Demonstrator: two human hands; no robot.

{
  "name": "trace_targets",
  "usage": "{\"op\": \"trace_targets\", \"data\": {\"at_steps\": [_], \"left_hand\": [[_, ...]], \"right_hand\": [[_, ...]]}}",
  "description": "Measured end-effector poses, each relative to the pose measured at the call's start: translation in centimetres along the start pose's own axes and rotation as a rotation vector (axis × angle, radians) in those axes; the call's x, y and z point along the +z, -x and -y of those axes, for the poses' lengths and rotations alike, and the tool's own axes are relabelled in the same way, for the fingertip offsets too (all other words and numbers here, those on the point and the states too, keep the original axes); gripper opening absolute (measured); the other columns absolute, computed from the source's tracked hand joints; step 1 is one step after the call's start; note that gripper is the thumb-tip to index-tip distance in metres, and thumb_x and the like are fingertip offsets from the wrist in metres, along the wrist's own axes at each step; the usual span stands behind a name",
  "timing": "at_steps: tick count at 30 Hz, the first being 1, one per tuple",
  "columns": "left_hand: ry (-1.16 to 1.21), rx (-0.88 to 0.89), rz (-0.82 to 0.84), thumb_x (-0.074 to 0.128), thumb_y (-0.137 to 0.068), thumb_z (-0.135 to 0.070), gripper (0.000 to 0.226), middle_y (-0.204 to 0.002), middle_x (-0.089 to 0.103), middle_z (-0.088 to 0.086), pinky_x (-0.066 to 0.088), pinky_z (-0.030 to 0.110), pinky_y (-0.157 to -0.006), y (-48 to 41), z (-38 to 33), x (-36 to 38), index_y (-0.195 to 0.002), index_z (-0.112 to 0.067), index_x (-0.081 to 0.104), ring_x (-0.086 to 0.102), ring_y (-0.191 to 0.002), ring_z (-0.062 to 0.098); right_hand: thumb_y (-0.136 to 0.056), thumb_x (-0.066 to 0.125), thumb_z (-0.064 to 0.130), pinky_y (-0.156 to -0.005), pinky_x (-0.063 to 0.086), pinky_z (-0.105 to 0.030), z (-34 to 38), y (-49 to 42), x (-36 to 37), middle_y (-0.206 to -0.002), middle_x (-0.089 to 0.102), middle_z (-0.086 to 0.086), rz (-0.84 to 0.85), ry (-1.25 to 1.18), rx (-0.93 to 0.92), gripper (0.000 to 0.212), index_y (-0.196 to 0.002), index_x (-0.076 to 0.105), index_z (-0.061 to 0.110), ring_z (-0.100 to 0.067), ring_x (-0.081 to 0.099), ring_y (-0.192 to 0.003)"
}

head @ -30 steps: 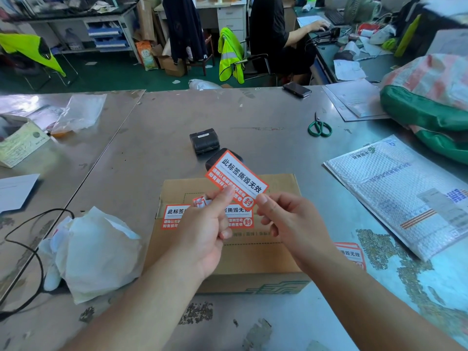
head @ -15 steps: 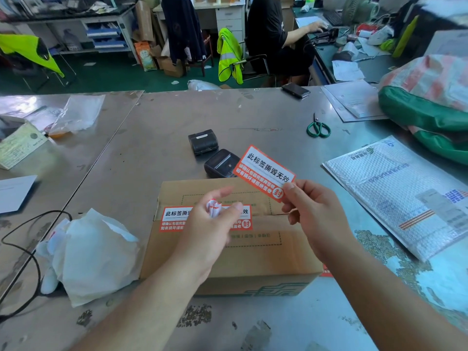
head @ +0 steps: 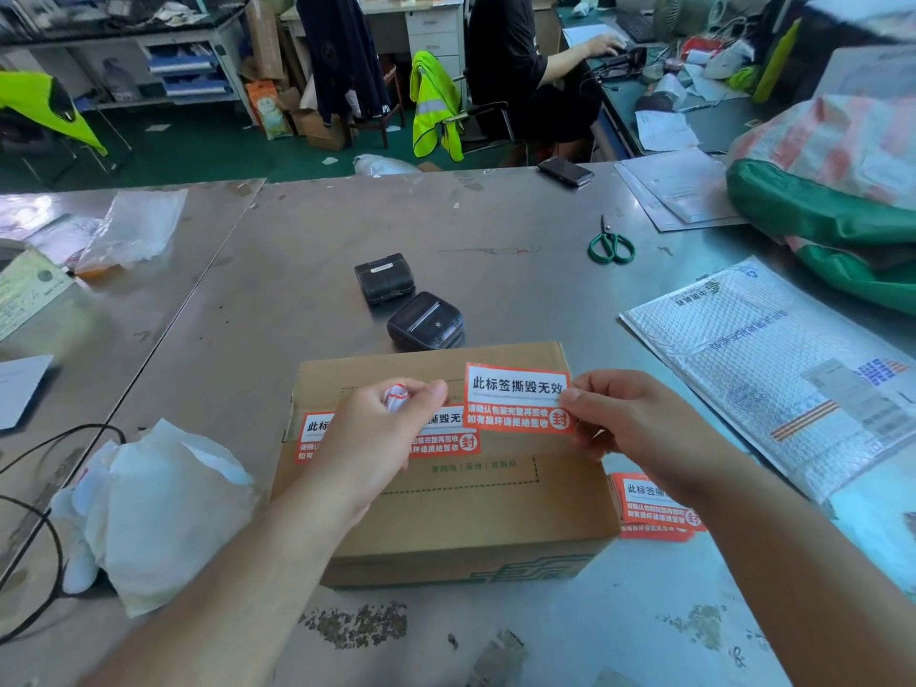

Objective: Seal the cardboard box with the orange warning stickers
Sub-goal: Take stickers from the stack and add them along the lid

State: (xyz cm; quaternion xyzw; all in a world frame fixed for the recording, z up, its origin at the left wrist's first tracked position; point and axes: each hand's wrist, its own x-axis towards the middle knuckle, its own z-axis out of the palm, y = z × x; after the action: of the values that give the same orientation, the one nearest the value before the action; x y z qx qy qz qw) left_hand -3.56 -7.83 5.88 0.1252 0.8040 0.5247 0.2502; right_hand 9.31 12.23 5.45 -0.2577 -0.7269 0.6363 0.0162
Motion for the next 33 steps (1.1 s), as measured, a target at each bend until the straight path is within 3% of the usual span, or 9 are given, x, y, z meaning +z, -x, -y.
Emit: {"op": "trace_targets", "data": {"at_steps": [5, 11, 15, 22, 28, 31, 33], "left_hand": [[-0.089, -0.011, 0.119, 0.065, -0.087, -0.047, 0.034, -0.044, 0.05, -0.017, 0.035, 0.03, -0.06, -0.1, -0.7, 0.2, -0.081, -0.015, 0.073, 0.039, -0.049, 0.011], [-0.2, 0.025, 0.13, 0.068, -0.088, -0.038, 0.023, -0.065, 0.071, -0.014, 0.036, 0.021, -0.052, -0.3, -1.3, 0.8, -0.076, -0.019, 0.072, 0.053, -0.046, -0.006], [-0.241, 0.027, 0.149, 0.069, -0.087, -0.037, 0.023, -0.054, 0.064, -0.016, 0.034, 0.021, -0.051, -0.7, -1.7, 1.1, -0.071, -0.02, 0.069, 0.046, -0.038, -0.004], [-0.264, -0.008, 0.127, 0.07, -0.087, -0.034, 0.022, -0.066, 0.072, -0.007, 0.038, 0.013, -0.044, -2.0, -1.8, 1.6, -0.078, -0.014, 0.071, 0.054, -0.042, -0.003], [-0.274, -0.081, 0.167, 0.07, -0.086, -0.031, 0.021, -0.042, 0.058, -0.014, 0.032, 0.011, -0.036, -2.8, -2.3, 2.1, -0.072, -0.016, 0.067, 0.045, -0.03, -0.002], [-0.307, -0.097, 0.177, 0.07, -0.086, -0.033, 0.021, -0.045, 0.061, -0.012, 0.031, 0.01, -0.034, -2.9, -2.2, 2.2, -0.076, -0.014, 0.069, 0.046, -0.03, -0.002], [-0.338, -0.094, 0.175, 0.07, -0.086, -0.033, 0.022, -0.048, 0.062, -0.011, 0.029, 0.009, -0.033, -2.9, -2.1, 2.2, -0.078, -0.013, 0.07, 0.045, -0.028, -0.002]], "right_hand": [[-0.099, 0.058, 0.018, -0.066, 0.044, -0.033, 0.0, 0.1, -0.2, -0.06, 0.064, 0.005, 0.008, 0.056, 0.017, 0.027, -0.075, 0.068, 0.014, -0.016, 0.055, -0.064], [-0.099, 0.057, 0.017, -0.06, 0.042, -0.027, 0.1, -0.1, -0.6, -0.056, 0.062, 0.008, 0.011, 0.072, 0.021, 0.03, -0.071, 0.067, 0.016, -0.011, 0.052, -0.057], [-0.099, 0.057, 0.017, -0.059, 0.042, -0.027, 0.2, -0.2, -0.8, -0.058, 0.063, 0.006, 0.016, 0.082, 0.025, 0.027, -0.075, 0.069, 0.014, -0.011, 0.053, -0.058], [-0.097, 0.059, 0.03, -0.06, 0.044, -0.029, 0.2, -1.1, -1.1, -0.057, 0.062, 0.006, -0.043, 0.154, 0.056, 0.031, -0.078, 0.07, 0.007, -0.01, 0.055, -0.055], [-0.095, 0.062, 0.038, -0.057, 0.046, -0.029, 0.7, -2.0, -0.9, -0.06, 0.062, 0.001, -0.123, 0.291, 0.12, 0.036, -0.072, 0.067, 0.011, -0.013, 0.055, -0.056], [-0.091, 0.065, 0.041, -0.06, 0.044, -0.032, 0.5, -2.1, -0.6, -0.065, 0.064, -0.002, -0.156, 0.339, 0.152, 0.036, -0.078, 0.07, 0.008, -0.015, 0.054, -0.058], [-0.092, 0.066, 0.04, -0.054, 0.04, -0.027, 0.4, -1.9, -0.3, -0.059, 0.058, 0.0, -0.191, 0.396, 0.159, 0.037, -0.08, 0.069, 0.006, -0.014, 0.049, -0.051]]}}
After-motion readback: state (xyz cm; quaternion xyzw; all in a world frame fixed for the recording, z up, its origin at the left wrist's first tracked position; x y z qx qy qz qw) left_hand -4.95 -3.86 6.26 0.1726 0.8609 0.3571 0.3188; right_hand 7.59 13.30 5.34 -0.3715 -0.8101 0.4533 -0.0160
